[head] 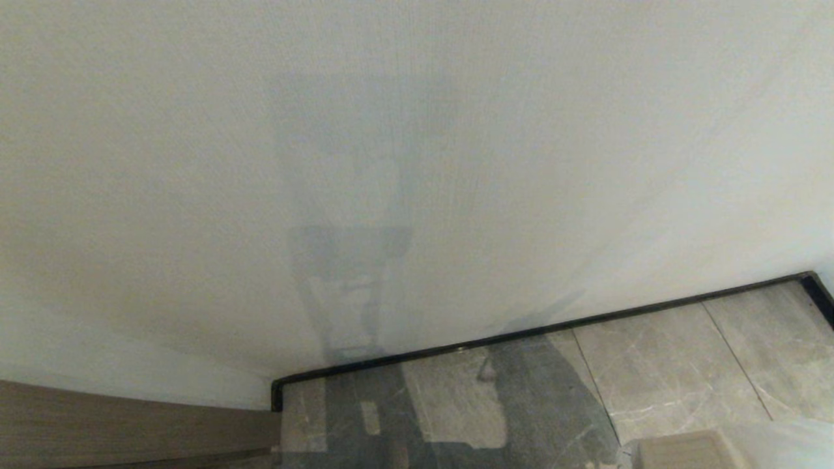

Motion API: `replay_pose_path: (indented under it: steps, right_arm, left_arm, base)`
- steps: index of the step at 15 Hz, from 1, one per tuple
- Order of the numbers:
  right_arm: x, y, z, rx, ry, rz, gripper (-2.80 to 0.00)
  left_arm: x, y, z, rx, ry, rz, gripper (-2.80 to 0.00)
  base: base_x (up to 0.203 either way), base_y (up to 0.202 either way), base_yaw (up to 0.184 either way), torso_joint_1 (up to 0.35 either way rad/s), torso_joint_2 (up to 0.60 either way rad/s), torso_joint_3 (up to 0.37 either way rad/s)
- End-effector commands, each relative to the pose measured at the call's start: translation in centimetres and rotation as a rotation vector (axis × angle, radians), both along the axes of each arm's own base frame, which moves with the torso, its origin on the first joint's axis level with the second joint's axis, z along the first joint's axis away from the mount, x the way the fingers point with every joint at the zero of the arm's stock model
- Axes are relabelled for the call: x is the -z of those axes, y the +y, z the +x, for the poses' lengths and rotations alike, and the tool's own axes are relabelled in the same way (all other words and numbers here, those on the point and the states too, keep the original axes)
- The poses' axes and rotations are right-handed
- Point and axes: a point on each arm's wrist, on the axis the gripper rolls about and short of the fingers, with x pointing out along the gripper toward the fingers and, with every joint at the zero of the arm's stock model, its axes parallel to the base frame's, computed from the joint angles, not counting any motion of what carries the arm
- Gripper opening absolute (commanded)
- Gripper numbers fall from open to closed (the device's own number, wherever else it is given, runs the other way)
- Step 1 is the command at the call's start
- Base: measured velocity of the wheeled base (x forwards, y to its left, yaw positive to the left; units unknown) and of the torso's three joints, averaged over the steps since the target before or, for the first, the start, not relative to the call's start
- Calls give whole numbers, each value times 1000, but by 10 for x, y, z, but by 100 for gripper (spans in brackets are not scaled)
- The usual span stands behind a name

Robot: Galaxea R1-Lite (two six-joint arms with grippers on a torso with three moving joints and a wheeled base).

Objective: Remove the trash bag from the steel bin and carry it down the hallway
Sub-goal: Put the trash bag at the door

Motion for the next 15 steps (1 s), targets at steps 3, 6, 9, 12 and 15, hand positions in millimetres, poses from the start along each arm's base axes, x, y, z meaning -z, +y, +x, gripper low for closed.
replay_pose_path:
  steps: [3,6,9,12,15]
  right_arm:
    - [-27,2,104,-56,395,45,-280]
    - [-15,10,176,-107,501,54,-280]
    - [12,18,225,-162,529,19,-280]
    - [40,17,248,-178,530,-25,-280]
    - [66,17,268,-202,519,-80,-280]
  left_arm:
    - [0,0,0,0,0,0,-280]
    - [0,0,0,0,0,0,-280]
    - [0,0,0,0,-1,0,-280]
    - [0,0,0,0,0,0,-280]
    - [0,0,0,0,0,0,-280]
  base:
    - [0,0,0,0,0,0]
    - [0,0,0,0,0,0]
    - [0,0,0,0,0,0]
    - [0,0,0,0,0,0]
    - [0,0,0,0,0,0]
